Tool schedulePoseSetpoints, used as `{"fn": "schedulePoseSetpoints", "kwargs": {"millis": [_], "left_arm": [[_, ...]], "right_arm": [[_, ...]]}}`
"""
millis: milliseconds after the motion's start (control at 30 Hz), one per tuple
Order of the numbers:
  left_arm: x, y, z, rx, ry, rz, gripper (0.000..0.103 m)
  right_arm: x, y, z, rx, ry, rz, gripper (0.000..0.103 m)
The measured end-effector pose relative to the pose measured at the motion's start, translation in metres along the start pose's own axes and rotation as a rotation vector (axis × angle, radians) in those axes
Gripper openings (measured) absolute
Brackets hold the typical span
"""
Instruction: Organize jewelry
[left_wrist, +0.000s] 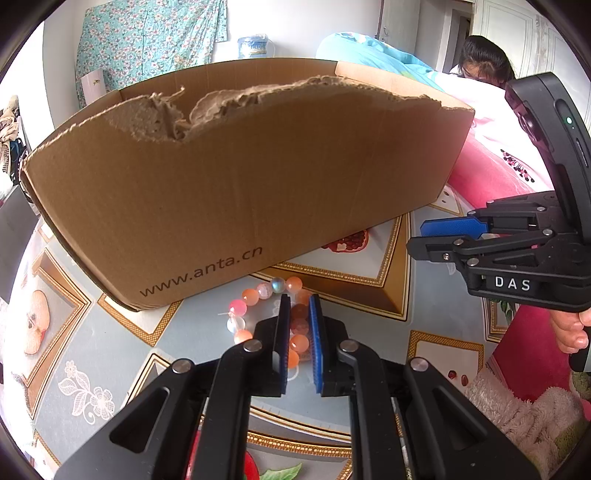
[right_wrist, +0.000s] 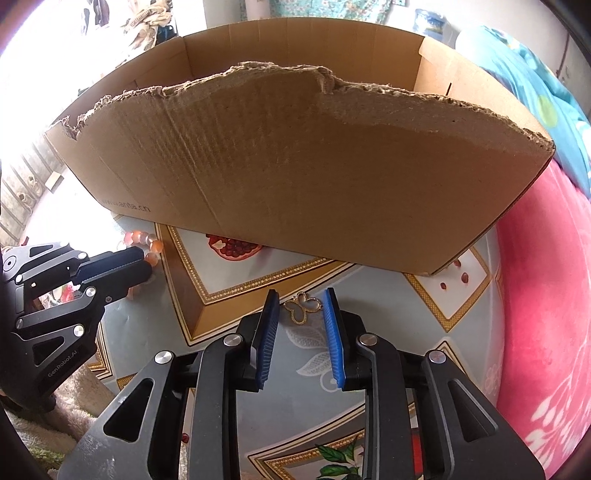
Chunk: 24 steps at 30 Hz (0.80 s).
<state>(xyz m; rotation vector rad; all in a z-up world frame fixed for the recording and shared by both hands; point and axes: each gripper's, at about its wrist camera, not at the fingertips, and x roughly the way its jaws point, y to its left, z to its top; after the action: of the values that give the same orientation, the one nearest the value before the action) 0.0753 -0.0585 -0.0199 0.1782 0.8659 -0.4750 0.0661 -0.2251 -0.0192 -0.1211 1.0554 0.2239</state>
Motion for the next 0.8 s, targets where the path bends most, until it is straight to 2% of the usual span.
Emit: {"fn": "schedulePoseSetpoints", "kwargs": {"millis": [133, 600, 667, 700, 800], "left_arm": [[0.000, 0.000, 0.000, -0.001, 0.000, -0.001, 0.010], [0.001, -0.001, 0.000, 0.004, -0.001, 0.003, 0.010], [0.001, -0.001, 0.000, 0.004, -0.002, 0.004, 0.010], [0.001, -0.001, 0.000, 0.003, -0.002, 0.003, 0.010], [0.001, -0.001, 0.000, 0.000, -0.002, 0.001, 0.010]], "right_arm": [[0.000, -0.001, 0.002, -0.005, 0.012, 0.022, 0.027], [0.003, 0.014, 0.002, 0.026, 0.004, -0.026, 0.027], [0.001, 0.015, 0.001, 0.018, 0.005, -0.024, 0.025], [0.001, 0.015, 0.001, 0.019, 0.006, -0.016, 0.019], [-0.001, 0.011, 0.001, 0.020, 0.010, -0.002, 0.019]]}}
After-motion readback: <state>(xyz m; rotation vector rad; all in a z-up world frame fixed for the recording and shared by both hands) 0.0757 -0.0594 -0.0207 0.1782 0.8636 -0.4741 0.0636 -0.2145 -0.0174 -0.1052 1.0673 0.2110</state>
